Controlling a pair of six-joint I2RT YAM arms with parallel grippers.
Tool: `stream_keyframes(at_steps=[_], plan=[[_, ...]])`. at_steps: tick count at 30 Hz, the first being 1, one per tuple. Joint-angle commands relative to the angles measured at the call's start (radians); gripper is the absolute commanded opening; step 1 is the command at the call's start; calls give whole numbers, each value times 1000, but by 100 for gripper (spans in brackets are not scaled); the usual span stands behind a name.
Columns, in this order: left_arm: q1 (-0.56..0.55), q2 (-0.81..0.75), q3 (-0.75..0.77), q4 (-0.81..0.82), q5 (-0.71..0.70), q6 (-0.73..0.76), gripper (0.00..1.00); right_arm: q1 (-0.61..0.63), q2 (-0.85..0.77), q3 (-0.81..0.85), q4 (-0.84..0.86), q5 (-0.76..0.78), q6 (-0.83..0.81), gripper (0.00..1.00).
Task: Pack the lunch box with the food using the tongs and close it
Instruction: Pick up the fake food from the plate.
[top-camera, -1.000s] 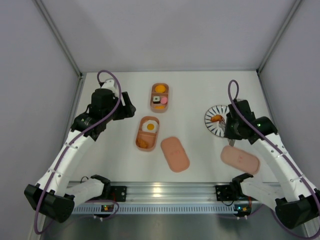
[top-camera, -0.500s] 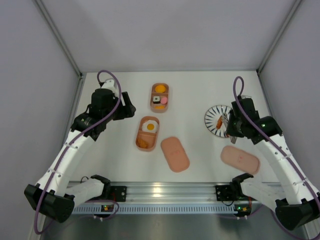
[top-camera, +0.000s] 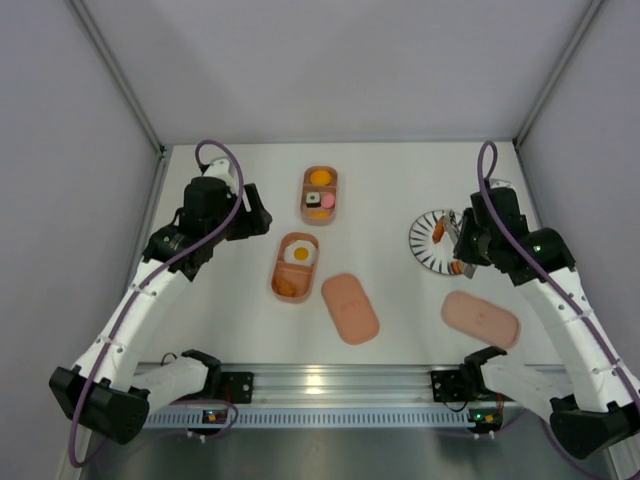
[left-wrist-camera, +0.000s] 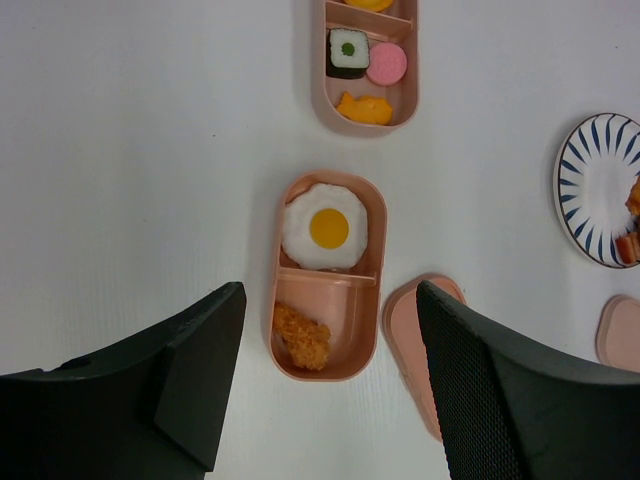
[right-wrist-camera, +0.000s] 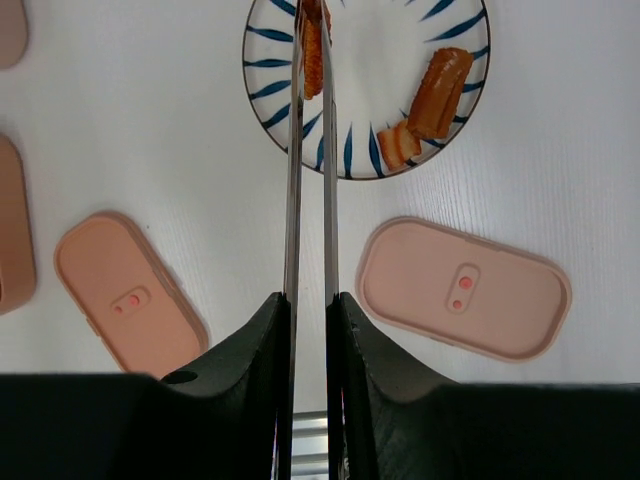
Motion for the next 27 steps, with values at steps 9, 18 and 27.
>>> stream_keyframes(at_steps=[9,18,27], plan=[[5,1,6,38,-10,2,74,-18,28,162,3,-69,-30,0],[5,4,6,38,-12,2,74,-18,61,214,58,-231,-22,0],[5,3,4,36,-15,5,74,-15,87,202,186,-471,33,0]])
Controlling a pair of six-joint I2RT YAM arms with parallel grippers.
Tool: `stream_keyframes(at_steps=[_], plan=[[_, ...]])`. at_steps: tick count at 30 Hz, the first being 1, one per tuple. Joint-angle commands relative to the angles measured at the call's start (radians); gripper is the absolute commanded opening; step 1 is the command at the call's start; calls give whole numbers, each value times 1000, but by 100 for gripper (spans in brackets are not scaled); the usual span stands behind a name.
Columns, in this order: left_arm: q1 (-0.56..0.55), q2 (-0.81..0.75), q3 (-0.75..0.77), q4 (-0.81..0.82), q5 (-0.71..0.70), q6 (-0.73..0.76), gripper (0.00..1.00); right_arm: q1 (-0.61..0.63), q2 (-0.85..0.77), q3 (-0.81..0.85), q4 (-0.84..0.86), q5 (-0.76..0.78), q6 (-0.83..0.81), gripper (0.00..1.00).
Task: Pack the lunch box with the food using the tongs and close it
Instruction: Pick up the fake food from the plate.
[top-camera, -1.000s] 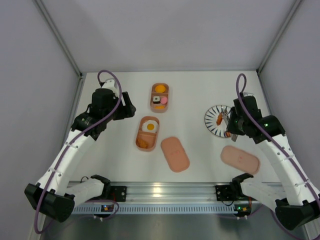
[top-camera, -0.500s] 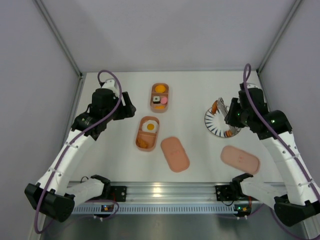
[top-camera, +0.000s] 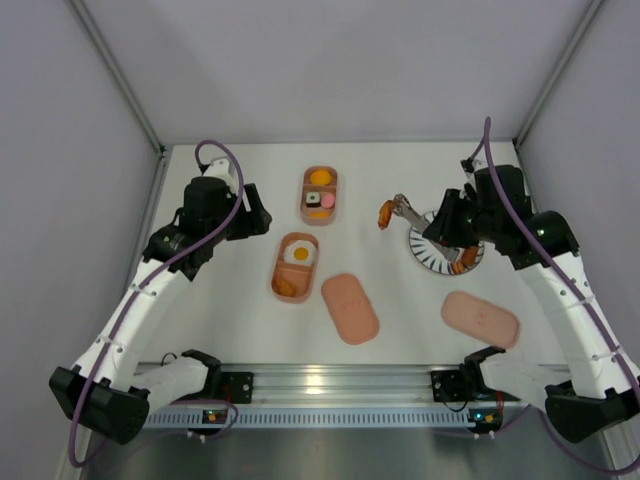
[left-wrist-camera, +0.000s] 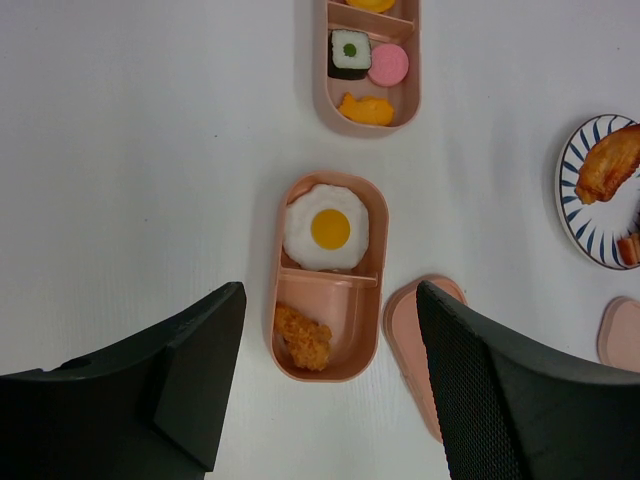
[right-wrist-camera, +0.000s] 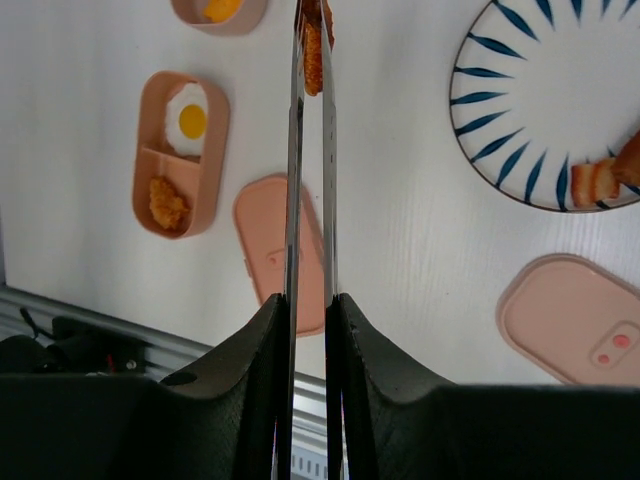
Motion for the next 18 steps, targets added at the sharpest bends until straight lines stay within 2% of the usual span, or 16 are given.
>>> stream_keyframes(at_steps=[1,7,13,18], plan=[[5,4,2,39,-11,5,74,-9,3,34,152,-134,41,0],[5,6,-5,44,-7,1,74,28,15,-16,298,-234,122,0],[5,4,-5,42,-11,5,74,193,80,-57,421,-188,188,0],[5,0,-2,38,-14,8,74,262,129,-104,514,-159,245,0]])
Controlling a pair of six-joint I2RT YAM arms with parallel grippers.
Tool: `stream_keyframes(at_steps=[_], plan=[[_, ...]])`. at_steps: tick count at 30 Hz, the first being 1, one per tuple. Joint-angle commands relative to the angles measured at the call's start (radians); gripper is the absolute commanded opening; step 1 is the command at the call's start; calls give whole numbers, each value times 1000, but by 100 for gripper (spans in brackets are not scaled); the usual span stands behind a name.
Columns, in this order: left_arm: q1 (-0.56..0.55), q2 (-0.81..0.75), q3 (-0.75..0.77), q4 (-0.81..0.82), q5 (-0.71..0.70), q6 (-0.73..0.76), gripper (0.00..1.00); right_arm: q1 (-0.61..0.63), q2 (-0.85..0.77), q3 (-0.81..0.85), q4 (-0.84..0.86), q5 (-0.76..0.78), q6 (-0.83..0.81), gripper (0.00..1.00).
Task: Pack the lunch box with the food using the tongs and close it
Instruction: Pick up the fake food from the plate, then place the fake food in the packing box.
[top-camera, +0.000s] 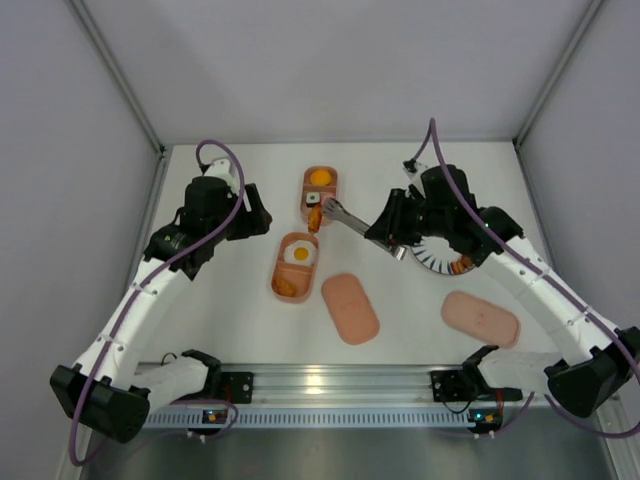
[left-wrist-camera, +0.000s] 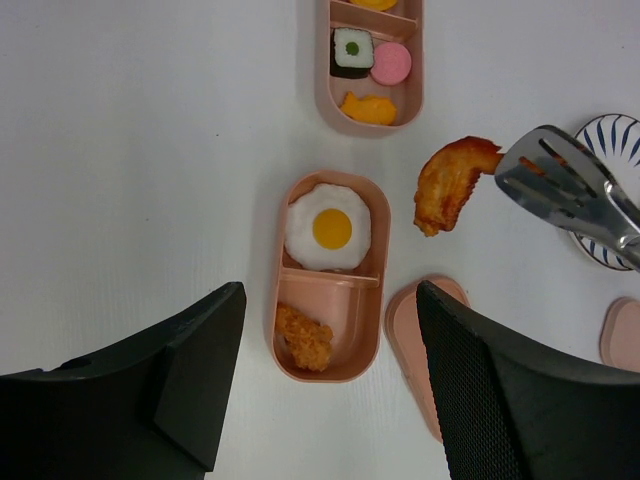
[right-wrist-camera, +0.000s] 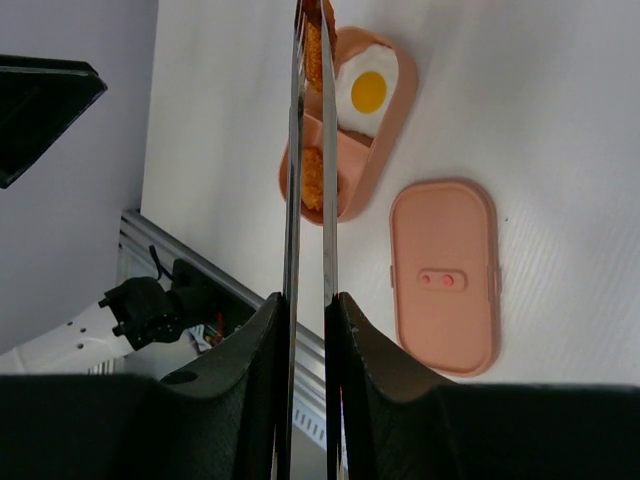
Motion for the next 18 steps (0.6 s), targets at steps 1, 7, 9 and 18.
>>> stream_keyframes(at_steps=[1,7,9,18], plan=[[5,-5,-3,39,-14,6,74,53,17,-21,195,16,66,0],[5,-10,-4,36,-12,8,74,99,48,-129,315,14,130,0],[5,-10,-6,36,-9,6,74,103,56,-157,356,17,145,0],[5,-10,-11,37,-7,5,74,131,98,-177,419,25,169,0]])
